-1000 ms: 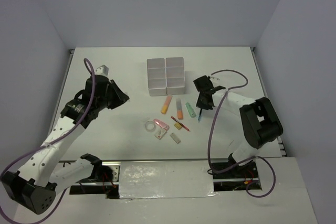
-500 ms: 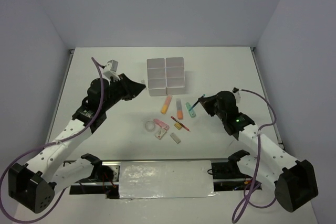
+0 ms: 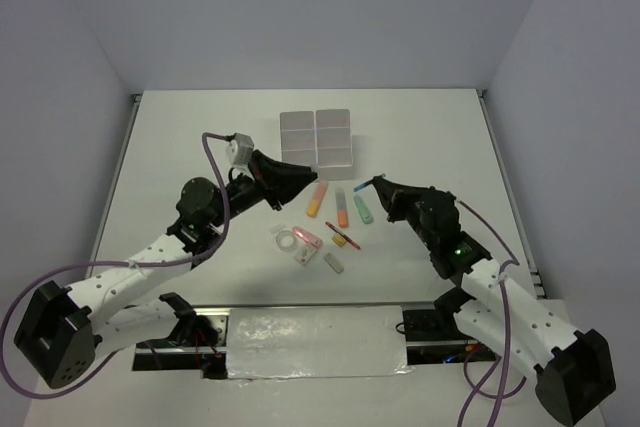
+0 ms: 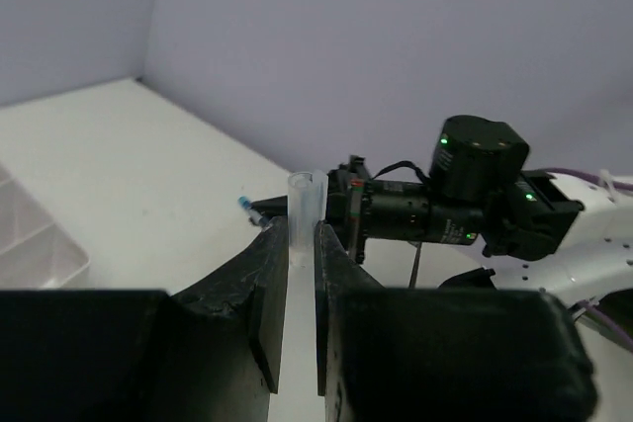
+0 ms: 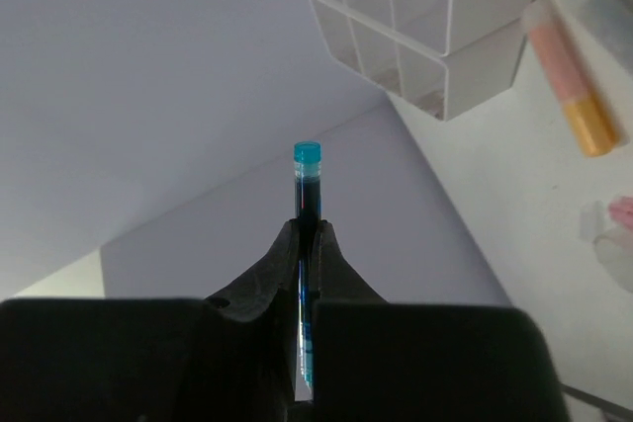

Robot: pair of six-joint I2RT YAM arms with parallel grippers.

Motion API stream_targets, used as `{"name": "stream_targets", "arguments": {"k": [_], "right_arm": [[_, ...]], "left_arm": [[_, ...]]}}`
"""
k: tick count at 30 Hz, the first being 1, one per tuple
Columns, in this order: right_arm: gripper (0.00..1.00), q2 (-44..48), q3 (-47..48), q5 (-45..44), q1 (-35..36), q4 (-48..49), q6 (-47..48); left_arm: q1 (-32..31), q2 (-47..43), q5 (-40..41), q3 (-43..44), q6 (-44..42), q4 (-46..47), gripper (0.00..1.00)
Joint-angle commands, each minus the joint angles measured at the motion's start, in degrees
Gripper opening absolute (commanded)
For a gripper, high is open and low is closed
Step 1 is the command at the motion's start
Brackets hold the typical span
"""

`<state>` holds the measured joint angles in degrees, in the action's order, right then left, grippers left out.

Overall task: Sort the stationery into containers
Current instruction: Place the pen at the center of the board.

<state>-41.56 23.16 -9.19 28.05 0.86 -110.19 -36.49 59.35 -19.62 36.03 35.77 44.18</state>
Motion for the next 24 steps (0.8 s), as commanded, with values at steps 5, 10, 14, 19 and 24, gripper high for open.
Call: {"name": "stream_targets", "arguments": {"k": [5,10,14,19,24], "right_arm": [[0.00,-6.3,1.7,2.0,4.0,18.6,-16.6],[0.00,-8.3,2.6,4.4,4.9,26.7,-18.0],[0.00,-8.0,4.1,5.2,6.3,29.7,-17.7],[0.00,-8.5,5.8,3.2,8.7,30.4,-18.8],[0.00,-10.0,6.1,0.7,10.9,33.9,-14.8]], "left_arm": [[-2.4,3.8,-11.0,-1.8,-10.6,29.6,0.00],[-2.5,6.5,-22.2,-0.7,-16.0,36.5,0.00],[-2.9,6.6,-25.9,-2.6,-18.5,46.0,0.00],[-5.0,3.3,-24.8,-2.5,-26.4,40.9,0.00],[-6.5,-0.9,-20.1,-0.9,-33.9,30.0,0.00]]}}
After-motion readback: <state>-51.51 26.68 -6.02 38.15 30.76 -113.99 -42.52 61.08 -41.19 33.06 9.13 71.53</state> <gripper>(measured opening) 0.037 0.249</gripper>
